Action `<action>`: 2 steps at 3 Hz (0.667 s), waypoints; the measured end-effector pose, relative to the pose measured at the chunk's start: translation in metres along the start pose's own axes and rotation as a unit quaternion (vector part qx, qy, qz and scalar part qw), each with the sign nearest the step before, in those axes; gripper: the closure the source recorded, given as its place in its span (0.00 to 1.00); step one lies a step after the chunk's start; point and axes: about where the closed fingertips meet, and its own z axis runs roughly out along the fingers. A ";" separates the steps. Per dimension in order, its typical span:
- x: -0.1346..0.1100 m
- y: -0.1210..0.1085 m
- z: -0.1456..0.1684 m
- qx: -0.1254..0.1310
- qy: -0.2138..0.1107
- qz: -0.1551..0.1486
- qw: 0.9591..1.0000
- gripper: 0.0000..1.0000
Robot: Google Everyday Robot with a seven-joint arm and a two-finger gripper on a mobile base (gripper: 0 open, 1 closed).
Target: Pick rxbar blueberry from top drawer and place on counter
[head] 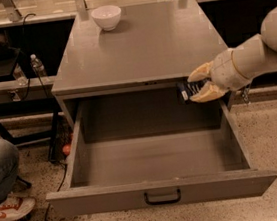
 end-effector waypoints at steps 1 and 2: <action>-0.026 -0.052 -0.029 0.050 0.016 -0.079 0.996 1.00; -0.026 -0.052 -0.029 0.050 0.015 -0.079 0.996 1.00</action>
Offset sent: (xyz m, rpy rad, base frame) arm 0.0265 0.0017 0.0463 -0.0672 -0.1380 0.0476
